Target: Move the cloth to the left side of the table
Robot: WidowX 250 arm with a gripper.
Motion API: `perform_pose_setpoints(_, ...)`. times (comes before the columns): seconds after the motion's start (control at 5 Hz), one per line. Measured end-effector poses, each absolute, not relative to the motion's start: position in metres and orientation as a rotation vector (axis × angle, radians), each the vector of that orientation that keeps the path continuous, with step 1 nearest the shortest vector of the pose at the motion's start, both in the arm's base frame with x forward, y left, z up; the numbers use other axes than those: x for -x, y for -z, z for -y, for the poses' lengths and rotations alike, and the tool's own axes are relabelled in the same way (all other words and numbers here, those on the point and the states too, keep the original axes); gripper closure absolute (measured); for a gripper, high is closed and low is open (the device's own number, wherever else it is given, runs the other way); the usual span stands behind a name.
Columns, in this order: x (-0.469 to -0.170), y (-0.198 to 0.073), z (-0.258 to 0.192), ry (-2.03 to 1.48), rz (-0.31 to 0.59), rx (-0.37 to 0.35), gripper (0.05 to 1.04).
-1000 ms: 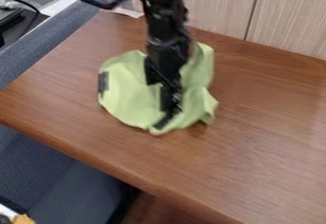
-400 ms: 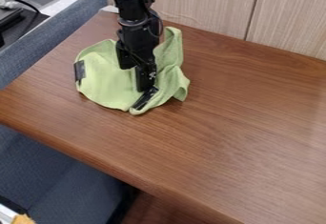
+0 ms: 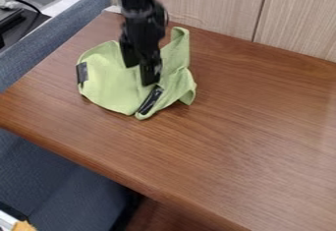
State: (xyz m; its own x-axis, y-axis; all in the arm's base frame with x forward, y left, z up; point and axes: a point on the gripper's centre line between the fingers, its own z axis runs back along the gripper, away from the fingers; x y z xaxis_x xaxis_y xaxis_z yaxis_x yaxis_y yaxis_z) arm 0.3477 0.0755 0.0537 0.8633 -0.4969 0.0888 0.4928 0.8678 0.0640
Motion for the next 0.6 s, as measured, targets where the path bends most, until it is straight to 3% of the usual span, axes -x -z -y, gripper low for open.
perform_pose_setpoints(0.4,-0.342,-0.131,-0.069,0.514,0.229,-0.062,0.083)
perform_pose_setpoints(0.6,-0.341,-0.134,-0.07,0.509,0.234,-0.066,0.083)
